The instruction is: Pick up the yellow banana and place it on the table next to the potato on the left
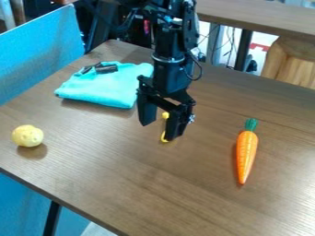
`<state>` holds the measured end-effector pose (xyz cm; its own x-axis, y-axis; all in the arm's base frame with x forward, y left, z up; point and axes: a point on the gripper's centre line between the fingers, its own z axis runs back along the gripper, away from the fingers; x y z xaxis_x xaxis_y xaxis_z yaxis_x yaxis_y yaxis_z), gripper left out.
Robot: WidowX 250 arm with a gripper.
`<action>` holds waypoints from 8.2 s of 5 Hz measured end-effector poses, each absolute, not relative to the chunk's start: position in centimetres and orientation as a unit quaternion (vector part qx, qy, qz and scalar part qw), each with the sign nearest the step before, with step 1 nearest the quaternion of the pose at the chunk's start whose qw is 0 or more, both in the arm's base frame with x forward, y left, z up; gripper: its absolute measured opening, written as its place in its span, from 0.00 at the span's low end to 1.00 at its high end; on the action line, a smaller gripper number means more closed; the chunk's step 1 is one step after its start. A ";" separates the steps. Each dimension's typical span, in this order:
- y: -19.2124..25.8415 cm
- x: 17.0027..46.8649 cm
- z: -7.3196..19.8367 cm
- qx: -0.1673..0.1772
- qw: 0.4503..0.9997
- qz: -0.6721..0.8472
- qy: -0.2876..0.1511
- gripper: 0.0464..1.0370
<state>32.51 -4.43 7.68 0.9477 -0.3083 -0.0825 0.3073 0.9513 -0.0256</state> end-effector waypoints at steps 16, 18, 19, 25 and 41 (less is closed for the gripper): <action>-3.9 38.7 2.5 0.006 0.994 0.103 0.024 0.40; -3.0 35.2 6.8 -0.063 0.995 -0.009 0.076 0.40; -1.9 32.0 6.8 -0.046 0.990 -0.053 0.119 0.40; 5.1 27.1 2.2 0.090 0.985 -0.007 0.149 0.40; -14.7 37.3 7.6 -0.040 0.996 -0.070 -0.049 0.96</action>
<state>37.27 -14.67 7.58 0.9852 -0.1363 0.1039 0.1441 0.9870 -0.0717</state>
